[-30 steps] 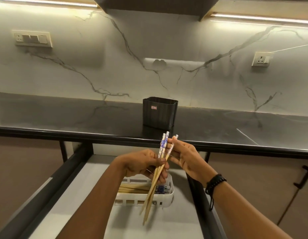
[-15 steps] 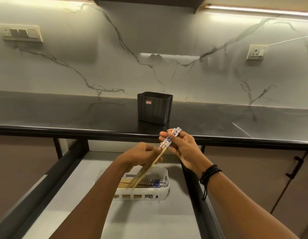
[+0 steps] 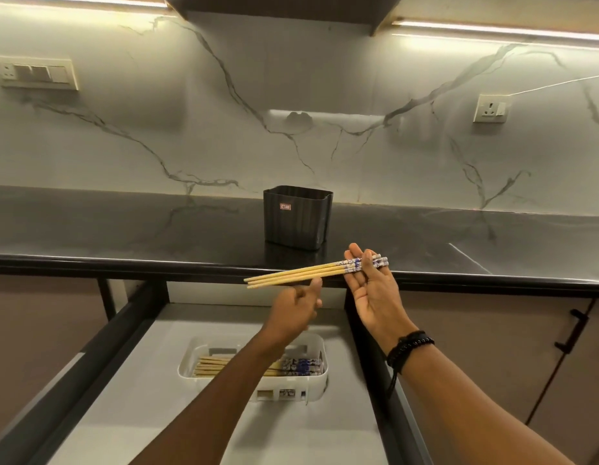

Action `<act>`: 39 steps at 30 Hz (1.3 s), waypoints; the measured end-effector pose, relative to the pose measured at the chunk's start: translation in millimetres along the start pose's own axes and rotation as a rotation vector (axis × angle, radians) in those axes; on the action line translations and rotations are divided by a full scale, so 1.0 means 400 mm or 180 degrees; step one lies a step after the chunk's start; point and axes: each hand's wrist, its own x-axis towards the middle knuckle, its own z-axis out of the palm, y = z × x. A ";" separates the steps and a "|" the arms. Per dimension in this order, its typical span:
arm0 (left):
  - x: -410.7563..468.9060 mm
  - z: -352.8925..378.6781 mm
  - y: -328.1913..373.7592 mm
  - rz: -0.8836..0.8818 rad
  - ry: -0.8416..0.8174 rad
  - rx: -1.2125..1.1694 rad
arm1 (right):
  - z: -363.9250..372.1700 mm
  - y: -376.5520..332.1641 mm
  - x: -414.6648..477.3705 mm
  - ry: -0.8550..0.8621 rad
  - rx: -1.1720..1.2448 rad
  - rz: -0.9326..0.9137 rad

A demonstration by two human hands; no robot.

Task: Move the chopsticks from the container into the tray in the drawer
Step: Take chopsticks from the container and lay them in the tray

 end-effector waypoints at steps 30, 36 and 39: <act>0.021 -0.120 0.031 -0.0523 0.0247 -0.3491 | 0.034 0.040 -0.047 -0.0921 -0.0324 0.0651; 0.023 -0.135 0.022 -0.0502 0.0293 -0.3401 | 0.021 0.035 -0.036 -0.0679 -0.0819 0.0295; 0.026 -0.141 0.016 -0.0500 0.0353 -0.3286 | 0.012 0.033 -0.029 -0.0580 -0.1163 0.0110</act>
